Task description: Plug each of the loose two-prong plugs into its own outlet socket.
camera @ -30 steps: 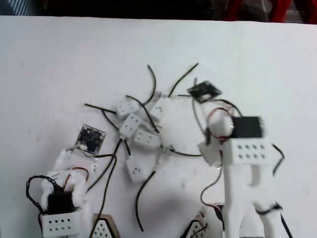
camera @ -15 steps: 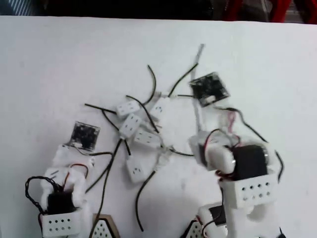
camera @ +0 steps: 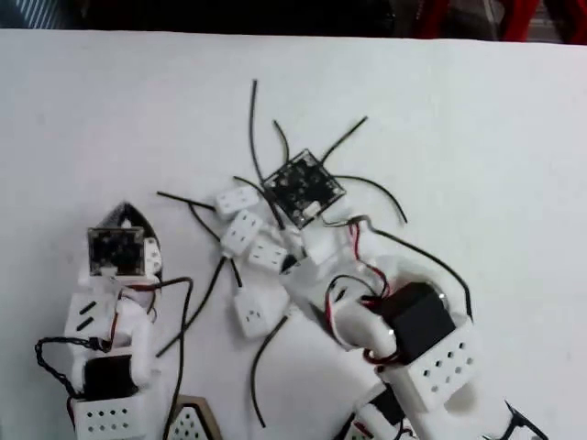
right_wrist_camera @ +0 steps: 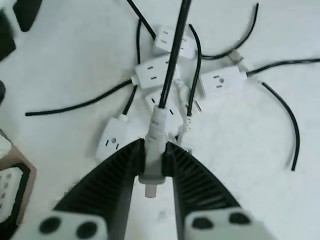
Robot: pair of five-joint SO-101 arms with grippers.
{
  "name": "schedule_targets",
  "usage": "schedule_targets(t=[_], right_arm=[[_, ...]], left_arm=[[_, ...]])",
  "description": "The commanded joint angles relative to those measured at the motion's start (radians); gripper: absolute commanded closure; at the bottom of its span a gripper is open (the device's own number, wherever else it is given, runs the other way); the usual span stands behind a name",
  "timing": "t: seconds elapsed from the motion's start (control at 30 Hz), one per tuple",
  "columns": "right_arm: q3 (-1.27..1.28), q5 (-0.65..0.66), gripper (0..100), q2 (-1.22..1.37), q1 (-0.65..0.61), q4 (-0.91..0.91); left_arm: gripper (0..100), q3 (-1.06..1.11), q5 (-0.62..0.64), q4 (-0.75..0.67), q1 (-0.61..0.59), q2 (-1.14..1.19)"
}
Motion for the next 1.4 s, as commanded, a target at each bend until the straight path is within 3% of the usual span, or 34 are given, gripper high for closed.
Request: schedule_targets(t=[0.0, 0.2, 0.37, 0.6, 0.83, 1.03, 1.17, 1.37], right_arm=[[0.011, -0.025, 98.0, -0.030, -0.076, -0.107], [0.218, -0.026, 98.1, -0.031, -0.099, -0.348], [0.381, -0.026, 98.1, -0.125, -0.117, -0.519], [0.640, -0.020, 98.1, -0.390, -0.188, -0.707], [0.743, -0.023, 98.1, -0.499, -0.188, -0.717], [0.743, -0.025, 98.1, -0.503, -0.188, -0.716], [0.744, -0.026, 98.1, -0.498, -0.174, -0.714], [0.744, -0.068, 98.1, -0.496, -0.019, -0.716]], left_arm=[[97, -0.075, 0.052, -0.112, 0.077, -0.008], [82, -0.080, 0.196, -0.158, 0.122, -0.008], [82, -0.081, 0.213, -0.157, 0.150, -0.008], [82, -0.081, 0.175, -0.146, 0.277, -0.008], [82, -0.296, 0.170, 0.101, 0.415, -0.008], [82, -0.354, 0.014, 0.272, 0.608, -0.008], [82, -0.348, 0.009, 0.290, 0.605, -0.008], [82, -0.367, 0.009, 0.282, 0.401, -0.008]])
